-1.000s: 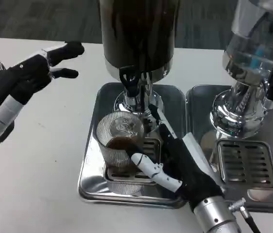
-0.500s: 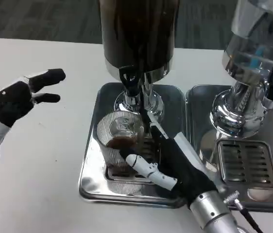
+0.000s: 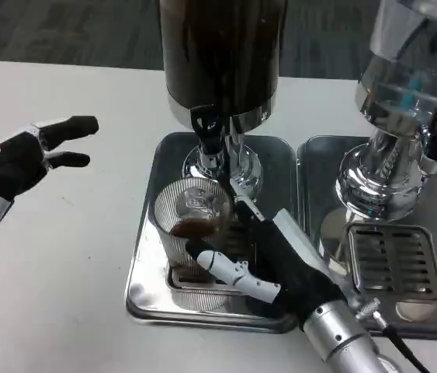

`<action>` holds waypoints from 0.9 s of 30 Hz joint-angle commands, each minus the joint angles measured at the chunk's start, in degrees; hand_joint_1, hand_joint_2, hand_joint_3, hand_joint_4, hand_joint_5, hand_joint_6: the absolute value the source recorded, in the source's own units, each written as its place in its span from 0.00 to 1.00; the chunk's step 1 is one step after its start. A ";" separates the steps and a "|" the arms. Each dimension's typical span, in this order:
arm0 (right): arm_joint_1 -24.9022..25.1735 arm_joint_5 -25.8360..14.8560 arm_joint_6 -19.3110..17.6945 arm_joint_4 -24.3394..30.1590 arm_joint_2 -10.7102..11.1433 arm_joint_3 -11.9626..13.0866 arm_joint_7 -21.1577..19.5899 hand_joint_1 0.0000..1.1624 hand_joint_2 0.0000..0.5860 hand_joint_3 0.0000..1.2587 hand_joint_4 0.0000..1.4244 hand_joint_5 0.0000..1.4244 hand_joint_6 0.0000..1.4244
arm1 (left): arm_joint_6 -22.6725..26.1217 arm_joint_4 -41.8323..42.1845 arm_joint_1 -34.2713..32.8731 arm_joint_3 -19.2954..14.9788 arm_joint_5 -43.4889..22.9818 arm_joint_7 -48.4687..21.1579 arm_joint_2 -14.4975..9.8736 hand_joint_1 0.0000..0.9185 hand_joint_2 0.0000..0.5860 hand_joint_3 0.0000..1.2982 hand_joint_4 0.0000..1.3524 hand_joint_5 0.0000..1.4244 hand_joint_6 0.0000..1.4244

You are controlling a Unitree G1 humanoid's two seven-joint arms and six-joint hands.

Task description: Grasp the cup under the faucet to collect the drink, then remove the cup.

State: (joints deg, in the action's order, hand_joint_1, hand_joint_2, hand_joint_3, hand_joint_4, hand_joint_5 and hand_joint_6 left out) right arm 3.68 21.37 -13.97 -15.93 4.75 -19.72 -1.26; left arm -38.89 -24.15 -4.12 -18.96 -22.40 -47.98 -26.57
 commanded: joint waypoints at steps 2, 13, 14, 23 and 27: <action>1.01 1.82 0.60 -0.93 0.29 -0.70 0.09 0.37 0.34 0.00 0.00 0.00 0.00 | 0.32 -0.43 1.36 -0.37 -0.41 0.76 0.09 0.00 0.25 0.26 0.15 0.10 0.22; 0.60 3.82 -0.07 -1.50 -0.74 -1.03 -3.76 0.44 0.33 0.00 0.00 0.00 0.00 | 0.30 -0.58 2.75 -0.35 -0.10 1.30 0.06 0.00 0.25 0.27 0.17 0.11 0.22; 0.44 4.20 0.52 -1.18 -0.86 -1.17 -4.01 0.44 0.33 0.00 0.00 0.00 0.00 | 0.34 -0.57 2.87 -0.33 -0.03 1.34 0.02 0.00 0.25 0.27 0.17 0.11 0.22; 0.85 3.65 0.77 -1.80 -1.87 -1.77 -3.13 0.45 0.34 0.00 0.00 0.00 0.02 | 0.79 -0.26 3.66 -0.15 0.34 1.73 -0.25 0.00 0.26 0.28 0.17 0.11 0.22; 1.98 3.21 0.15 -3.06 -1.88 -2.01 -2.36 0.43 0.34 0.00 0.00 0.00 0.01 | 0.78 -0.11 4.06 -0.21 0.55 2.03 -0.36 0.00 0.27 0.28 0.17 0.11 0.22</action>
State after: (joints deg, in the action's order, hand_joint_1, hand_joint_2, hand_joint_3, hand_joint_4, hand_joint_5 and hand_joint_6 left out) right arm 4.69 25.15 -13.23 -17.72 2.93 -21.18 -4.86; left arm -38.77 -24.25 -0.85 -19.11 -22.10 -46.63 -26.54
